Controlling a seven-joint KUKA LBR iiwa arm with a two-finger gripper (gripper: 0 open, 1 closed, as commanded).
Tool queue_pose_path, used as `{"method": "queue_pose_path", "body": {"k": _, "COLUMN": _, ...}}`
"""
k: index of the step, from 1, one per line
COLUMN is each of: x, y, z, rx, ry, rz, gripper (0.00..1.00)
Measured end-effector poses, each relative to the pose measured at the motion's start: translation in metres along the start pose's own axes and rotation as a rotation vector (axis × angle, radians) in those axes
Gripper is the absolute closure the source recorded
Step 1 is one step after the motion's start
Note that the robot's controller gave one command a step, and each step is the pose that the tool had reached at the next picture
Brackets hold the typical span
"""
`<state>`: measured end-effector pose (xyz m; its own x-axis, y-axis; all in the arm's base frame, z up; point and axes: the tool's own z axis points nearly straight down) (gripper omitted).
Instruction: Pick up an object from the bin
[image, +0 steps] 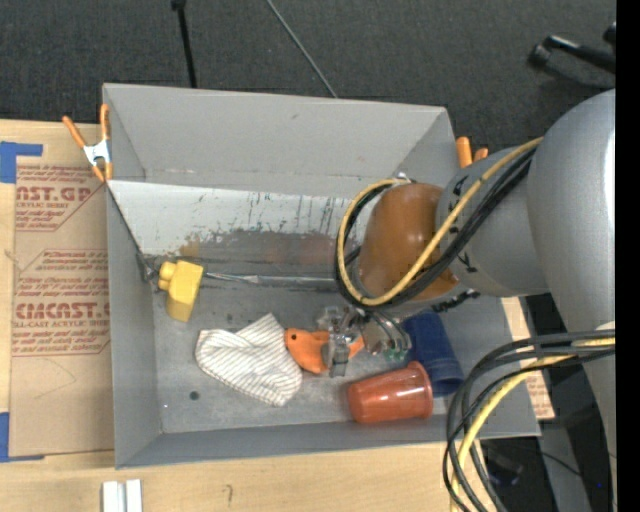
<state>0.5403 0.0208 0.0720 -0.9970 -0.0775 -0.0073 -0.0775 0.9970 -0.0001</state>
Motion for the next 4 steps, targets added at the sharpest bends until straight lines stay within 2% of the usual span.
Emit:
{"method": "queue_pose_path", "body": {"k": 2, "x": 0.001, "y": 0.000, "z": -0.003, "rx": 0.000, "ry": 0.005, "rz": 0.000, "gripper": 1.00}}
{"method": "queue_pose_path", "body": {"k": 3, "x": 0.004, "y": 0.000, "z": -0.023, "rx": -0.001, "ry": 0.016, "rz": 0.000, "gripper": 1.00}}
{"method": "queue_pose_path", "body": {"k": 4, "x": 0.002, "y": 0.000, "z": -0.046, "rx": -0.001, "ry": 0.011, "rz": 0.000, "gripper": 1.00}}
